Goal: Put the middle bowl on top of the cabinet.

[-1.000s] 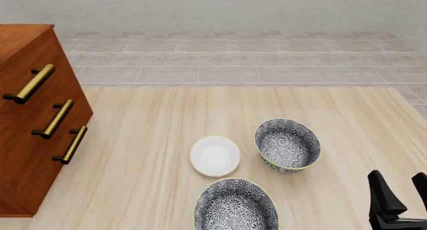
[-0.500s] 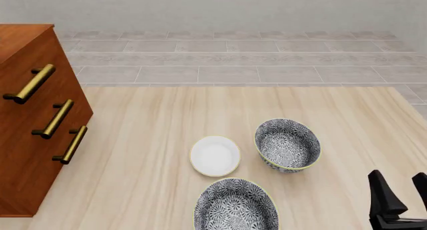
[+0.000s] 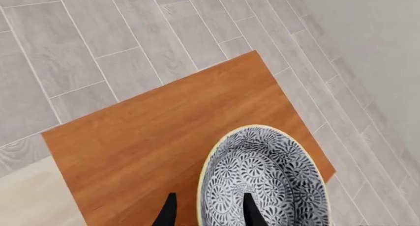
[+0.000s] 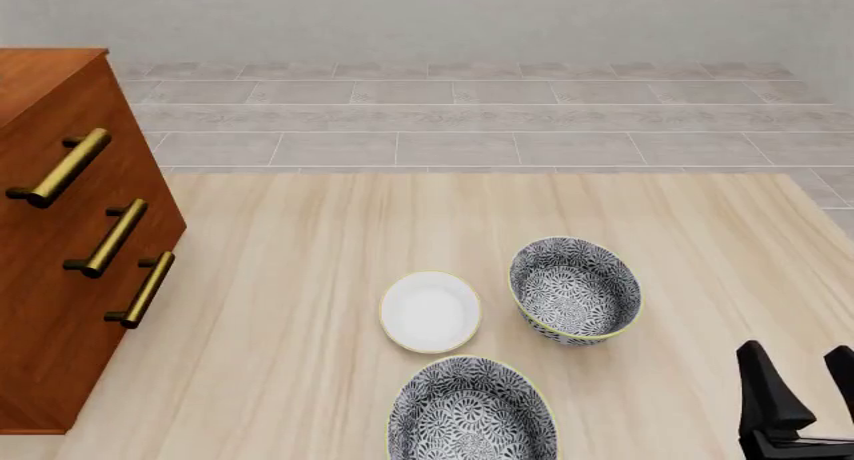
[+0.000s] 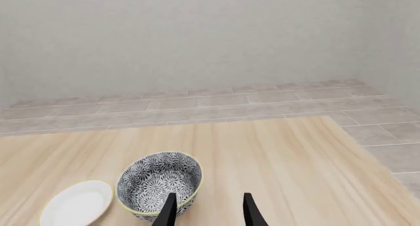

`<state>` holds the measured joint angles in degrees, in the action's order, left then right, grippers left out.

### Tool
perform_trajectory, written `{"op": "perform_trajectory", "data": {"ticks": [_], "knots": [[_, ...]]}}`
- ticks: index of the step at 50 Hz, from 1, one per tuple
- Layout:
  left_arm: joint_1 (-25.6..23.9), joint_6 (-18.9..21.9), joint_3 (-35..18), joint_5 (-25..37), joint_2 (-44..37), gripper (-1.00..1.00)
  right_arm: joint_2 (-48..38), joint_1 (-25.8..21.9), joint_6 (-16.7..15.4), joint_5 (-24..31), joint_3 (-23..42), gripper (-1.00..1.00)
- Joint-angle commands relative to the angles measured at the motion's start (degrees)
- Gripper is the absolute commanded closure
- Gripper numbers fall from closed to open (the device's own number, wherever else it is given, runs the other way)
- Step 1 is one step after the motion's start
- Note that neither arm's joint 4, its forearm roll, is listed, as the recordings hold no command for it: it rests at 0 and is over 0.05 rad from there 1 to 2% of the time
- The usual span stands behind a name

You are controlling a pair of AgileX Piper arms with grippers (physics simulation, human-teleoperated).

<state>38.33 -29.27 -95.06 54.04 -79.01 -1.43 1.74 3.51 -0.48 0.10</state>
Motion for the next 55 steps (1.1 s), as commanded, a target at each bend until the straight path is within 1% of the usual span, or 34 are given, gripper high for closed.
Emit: {"op": "perform_trajectory", "data": {"ticks": [1,8,9,10,11,23,24,25,36,39,53,55], "knots": [[-0.7,-0.5,0.5,-0.7,0.5,-1.00,-0.3,0.0,0.0,-0.3,0.0,-1.00],[-0.8,-0.6,0.4,-0.9,0.5,-1.00,-0.1,0.0,0.0,-0.1,0.0,-1.00],[-0.3,-0.6,0.3,-0.9,0.5,-1.00,0.0,0.0,0.0,-0.1,0.0,-1.00],[1.2,0.6,-0.4,-0.2,0.2,-1.00,-0.1,0.0,0.0,-0.1,0.0,-1.00],[0.0,0.1,-0.3,-0.8,0.6,-1.00,-0.1,0.0,0.0,-0.1,0.0,-1.00],[-0.5,-1.4,-1.0,-0.4,2.2,-1.00,-0.1,0.0,0.0,-0.1,0.0,-1.00],[0.7,-1.2,-1.1,-0.4,2.3,-1.00,-0.1,0.0,-0.1,-0.1,0.0,-1.00],[-0.2,-1.4,-1.2,-0.4,2.4,-1.00,-0.1,0.0,0.0,-0.1,0.0,-1.00],[-0.9,-1.7,-2.4,0.2,3.1,-1.00,-0.1,0.0,0.0,-0.1,0.0,-1.00],[0.0,-1.5,-3.0,0.4,3.2,-1.00,-0.1,-0.1,0.0,-0.1,0.0,-1.00],[1.0,-1.4,-4.4,0.7,3.7,-1.00,-0.9,-0.2,-0.2,-0.7,0.2,-1.00],[2.0,-1.0,-4.9,0.8,3.9,-1.00,-0.8,-0.3,-0.2,-0.6,0.2,-1.00]]}}
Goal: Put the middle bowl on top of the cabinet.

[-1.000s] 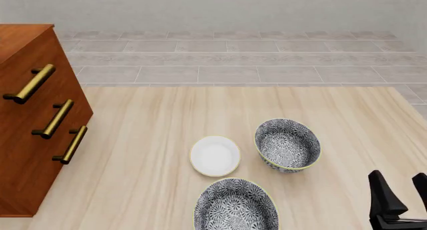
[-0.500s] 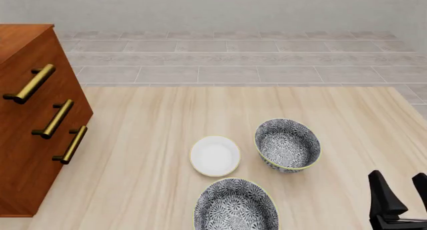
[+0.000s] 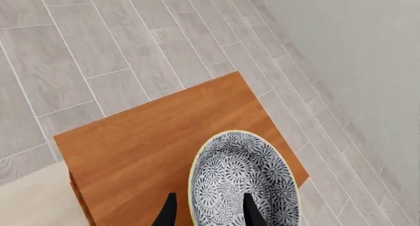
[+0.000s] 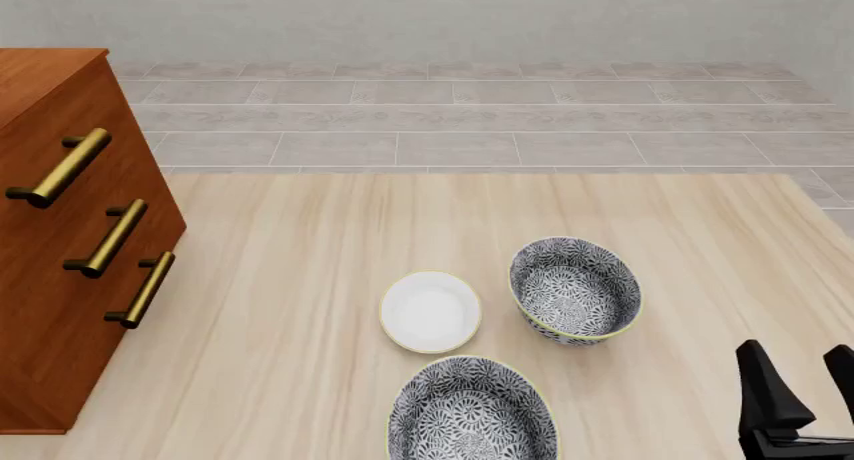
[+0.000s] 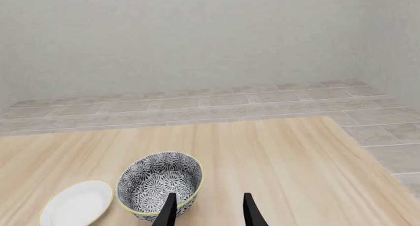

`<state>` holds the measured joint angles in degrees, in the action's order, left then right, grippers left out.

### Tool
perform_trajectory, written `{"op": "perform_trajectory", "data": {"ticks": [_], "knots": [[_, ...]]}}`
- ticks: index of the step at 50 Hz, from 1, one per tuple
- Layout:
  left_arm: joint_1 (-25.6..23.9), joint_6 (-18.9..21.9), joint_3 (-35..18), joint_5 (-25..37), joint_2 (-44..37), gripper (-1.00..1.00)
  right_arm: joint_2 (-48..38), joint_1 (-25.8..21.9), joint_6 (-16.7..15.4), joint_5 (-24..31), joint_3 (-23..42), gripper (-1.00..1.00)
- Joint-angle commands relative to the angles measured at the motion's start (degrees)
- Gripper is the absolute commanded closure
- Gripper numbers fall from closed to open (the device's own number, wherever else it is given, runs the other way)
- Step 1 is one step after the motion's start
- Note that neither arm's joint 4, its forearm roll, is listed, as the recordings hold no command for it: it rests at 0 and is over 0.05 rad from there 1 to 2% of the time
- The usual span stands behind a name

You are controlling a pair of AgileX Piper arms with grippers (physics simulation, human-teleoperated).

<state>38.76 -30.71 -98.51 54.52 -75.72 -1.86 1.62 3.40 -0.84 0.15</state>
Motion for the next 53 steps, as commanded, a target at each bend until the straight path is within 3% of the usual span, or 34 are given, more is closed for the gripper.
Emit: {"op": "perform_trajectory", "data": {"ticks": [1,53], "knots": [[1.5,0.4,-1.5,0.4,0.6,-1.00,-0.4,-0.1,-0.1,-0.2,0.2,-1.00],[1.0,-1.6,-4.7,1.2,6.9,-1.00,0.5,0.4,0.4,0.4,0.2,-1.00]]}}
